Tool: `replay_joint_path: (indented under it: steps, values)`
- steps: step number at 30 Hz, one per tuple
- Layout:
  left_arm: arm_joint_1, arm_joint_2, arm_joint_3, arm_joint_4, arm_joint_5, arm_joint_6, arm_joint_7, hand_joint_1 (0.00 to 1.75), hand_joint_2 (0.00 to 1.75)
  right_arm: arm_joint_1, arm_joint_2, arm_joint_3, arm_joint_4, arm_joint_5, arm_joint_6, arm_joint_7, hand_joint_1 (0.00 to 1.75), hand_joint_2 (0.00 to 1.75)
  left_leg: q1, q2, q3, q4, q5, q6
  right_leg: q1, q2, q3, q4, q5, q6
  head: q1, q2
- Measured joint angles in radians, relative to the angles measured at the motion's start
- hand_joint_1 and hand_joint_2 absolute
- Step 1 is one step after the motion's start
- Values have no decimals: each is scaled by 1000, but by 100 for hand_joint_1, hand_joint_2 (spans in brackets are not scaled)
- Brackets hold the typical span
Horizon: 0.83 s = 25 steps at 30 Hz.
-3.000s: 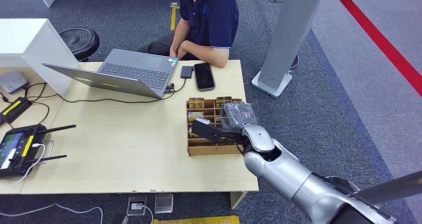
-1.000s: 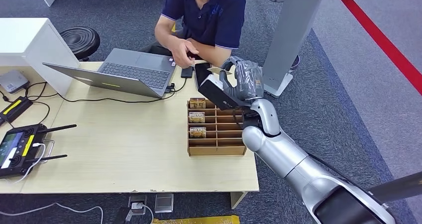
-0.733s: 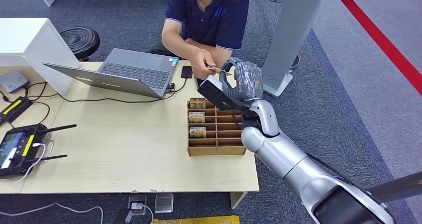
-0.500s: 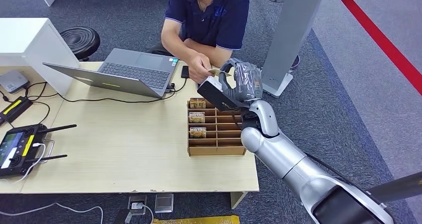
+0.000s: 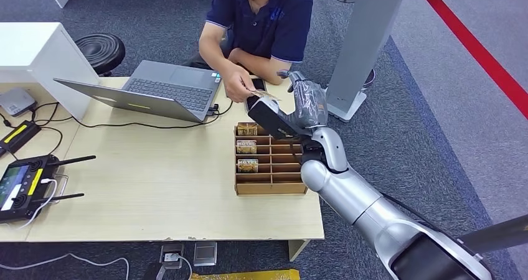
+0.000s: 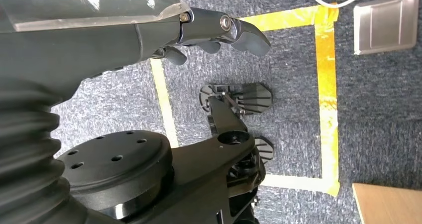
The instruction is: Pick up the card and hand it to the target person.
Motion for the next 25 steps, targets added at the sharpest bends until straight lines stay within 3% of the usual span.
replay_joint_path:
  steps: [5,12,25]
  values:
    - [19,0,0,0,22,13,-9,0,0,86,-18,-11,-78,-190,26,-56,0,175,0,0,0,0,0,0,0,0,0,0,0,0,-1,0]
    - [31,1,0,0,39,22,-9,0,0,278,-84,-49,-259,-420,85,-122,0,175,0,0,0,0,-1,0,0,0,0,-1,0,0,0,0]
    - [35,10,5,0,47,23,-25,0,0,551,-202,-139,-548,-576,166,-136,0,175,0,0,0,0,-1,0,0,1,0,-1,0,0,-1,0]
